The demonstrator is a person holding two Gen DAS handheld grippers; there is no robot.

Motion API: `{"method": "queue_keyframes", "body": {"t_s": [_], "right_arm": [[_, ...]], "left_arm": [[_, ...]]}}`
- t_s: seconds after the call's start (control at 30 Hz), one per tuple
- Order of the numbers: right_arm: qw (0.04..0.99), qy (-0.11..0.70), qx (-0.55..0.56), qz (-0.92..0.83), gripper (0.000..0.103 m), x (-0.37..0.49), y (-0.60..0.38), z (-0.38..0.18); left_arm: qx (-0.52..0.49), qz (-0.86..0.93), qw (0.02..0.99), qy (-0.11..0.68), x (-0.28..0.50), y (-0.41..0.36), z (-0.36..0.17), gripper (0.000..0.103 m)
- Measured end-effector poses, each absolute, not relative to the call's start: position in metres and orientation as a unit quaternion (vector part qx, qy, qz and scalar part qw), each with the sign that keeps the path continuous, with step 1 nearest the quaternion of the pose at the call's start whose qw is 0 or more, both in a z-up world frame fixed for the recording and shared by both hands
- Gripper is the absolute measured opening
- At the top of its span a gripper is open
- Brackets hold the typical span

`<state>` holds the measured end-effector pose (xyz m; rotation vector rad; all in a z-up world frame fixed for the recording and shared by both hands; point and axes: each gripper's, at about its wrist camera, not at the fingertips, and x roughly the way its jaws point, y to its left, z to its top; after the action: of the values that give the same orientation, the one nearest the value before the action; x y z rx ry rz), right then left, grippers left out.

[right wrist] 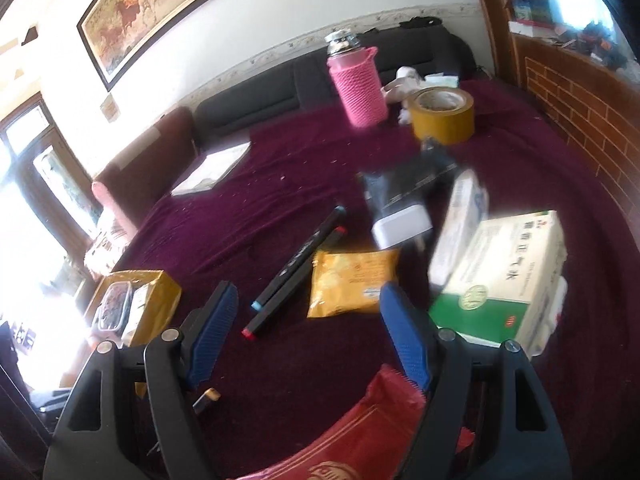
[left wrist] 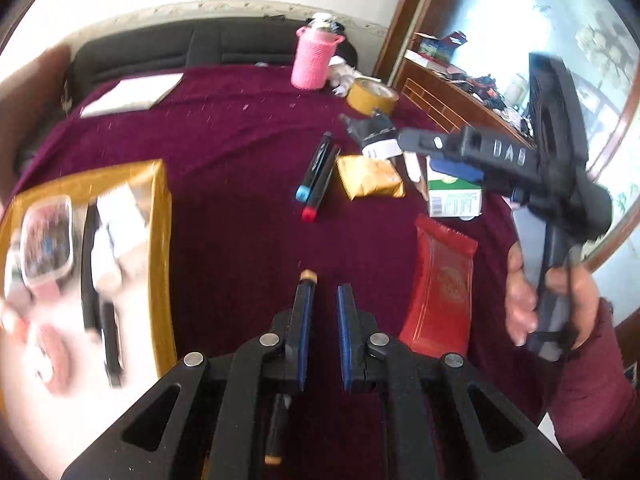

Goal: Organize objects
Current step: 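Reach to the loose markers and grasp the orange-capped marker with the left gripper, then grasp the blue-capped marker with the right gripper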

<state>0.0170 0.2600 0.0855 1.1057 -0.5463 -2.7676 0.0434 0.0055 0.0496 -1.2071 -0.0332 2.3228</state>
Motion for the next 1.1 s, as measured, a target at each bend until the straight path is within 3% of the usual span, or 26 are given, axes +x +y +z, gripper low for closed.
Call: {"method": "queue_keyframes", "body": {"t_s": [0.17,0.3,0.37,0.47,0.63,0.73,0.83,0.93,1.1], "right_arm": [[0.128,-0.256,0.435,-0.854,0.073,-0.033,0.243,0.078],[0.121,-0.297,0.478,-0.817,0.072,-0.079,0.238,0.057],[0.113,-0.321,0.496,-0.799,0.068,-0.094,0.237,0.043],[0.081,-0.320,0.518,-0.789,0.063,-0.111,0.232,0.027],[-0.029,-0.235,0.547,-0.803,0.047,-0.127,0.219,0.021],[-0.064,-0.180,0.555,-0.810,0.045,-0.136,0.202,0.023],[-0.106,-0.094,0.551,-0.822,0.029,-0.143,0.183,0.022],[-0.089,-0.070,0.543,-0.832,0.013,-0.138,0.174,0.022],[-0.022,-0.065,0.561,-0.825,0.012,-0.106,0.175,0.025]], "left_arm": [[-0.445,0.851,0.276,-0.045,0.068,-0.011,0.044,0.011],[-0.438,0.853,0.276,-0.060,0.081,-0.030,0.046,0.015],[-0.438,0.851,0.280,-0.075,0.082,-0.042,0.046,0.021],[-0.429,0.853,0.285,-0.088,0.083,-0.058,0.049,0.021],[-0.423,0.847,0.300,-0.117,0.077,-0.075,0.049,0.021],[-0.425,0.841,0.309,-0.129,0.074,-0.078,0.047,0.021],[-0.429,0.838,0.308,-0.133,0.074,-0.080,0.045,0.021],[-0.430,0.838,0.309,-0.133,0.075,-0.080,0.045,0.023],[-0.435,0.835,0.316,-0.117,0.077,-0.061,0.048,0.029]]}}
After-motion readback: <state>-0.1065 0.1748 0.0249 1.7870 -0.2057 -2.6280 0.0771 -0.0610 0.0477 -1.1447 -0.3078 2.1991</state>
